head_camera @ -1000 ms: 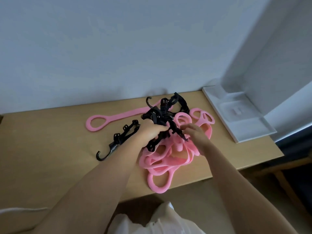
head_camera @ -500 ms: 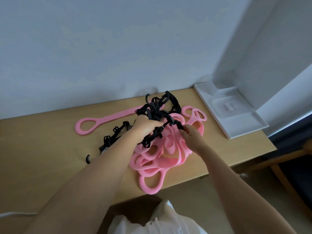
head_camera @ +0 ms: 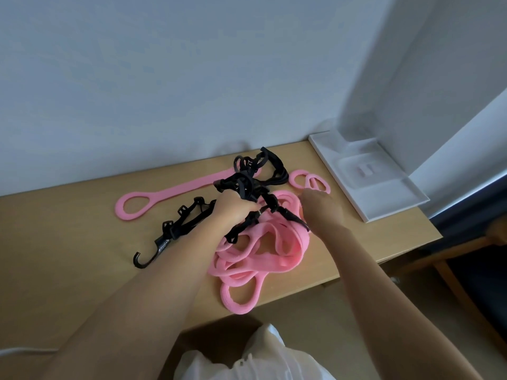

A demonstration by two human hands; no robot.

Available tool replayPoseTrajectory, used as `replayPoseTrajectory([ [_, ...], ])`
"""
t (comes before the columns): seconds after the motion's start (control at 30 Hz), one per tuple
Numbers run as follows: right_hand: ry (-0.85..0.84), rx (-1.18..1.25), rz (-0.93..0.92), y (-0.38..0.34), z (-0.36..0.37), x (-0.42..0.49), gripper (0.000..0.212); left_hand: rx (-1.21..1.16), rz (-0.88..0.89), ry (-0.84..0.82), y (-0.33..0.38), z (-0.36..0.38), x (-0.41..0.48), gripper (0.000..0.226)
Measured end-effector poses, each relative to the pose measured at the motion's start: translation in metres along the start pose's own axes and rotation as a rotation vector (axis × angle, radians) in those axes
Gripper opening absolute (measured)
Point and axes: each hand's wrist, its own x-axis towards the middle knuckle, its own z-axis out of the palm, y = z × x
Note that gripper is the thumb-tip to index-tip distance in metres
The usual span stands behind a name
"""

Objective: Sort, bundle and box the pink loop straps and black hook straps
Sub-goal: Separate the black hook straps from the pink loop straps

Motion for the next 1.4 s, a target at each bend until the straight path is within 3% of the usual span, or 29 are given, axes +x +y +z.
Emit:
replayPoseTrajectory([
  [0.17,-0.231,0.419,0.035,0.007,0.011,-0.013,0.022,-0.178,-0.026,-0.017,0.005,0.0,-0.008,0.026],
  [0.4,-0.094,0.366,0.142,0.014,0.023,-0.02,0.016,-0.147,0.0,-0.052,0.009,0.006,-0.012,0.027],
  [0.53,0.025,0.187,0.042,0.024,0.032,-0.027,0.013,-0.108,0.041,-0.036,0.013,0.01,-0.012,0.023],
  [0.73,0.028,0.141,0.036,0.03,0.04,-0.034,0.037,0.066,0.076,-0.053,0.011,0.018,-0.012,0.029],
  [0.9,0.184,0.692,0.282,0.012,0.023,-0.033,0.02,-0.021,0.083,0.005,0.011,0.007,-0.012,0.027],
  [1.03,0.007,0.671,0.185,0.002,0.013,-0.027,0.017,-0.086,0.089,0.053,0.012,-0.004,-0.015,0.03],
  [1.23,0.299,1.115,0.298,-0.001,-0.004,-0.019,0.019,-0.131,0.069,0.069,0.005,-0.01,-0.013,0.023],
  [1.4,0.111,0.989,0.131,-0.016,-0.013,-0.015,0.019,-0.137,0.076,0.098,0.006,-0.013,-0.015,0.023],
])
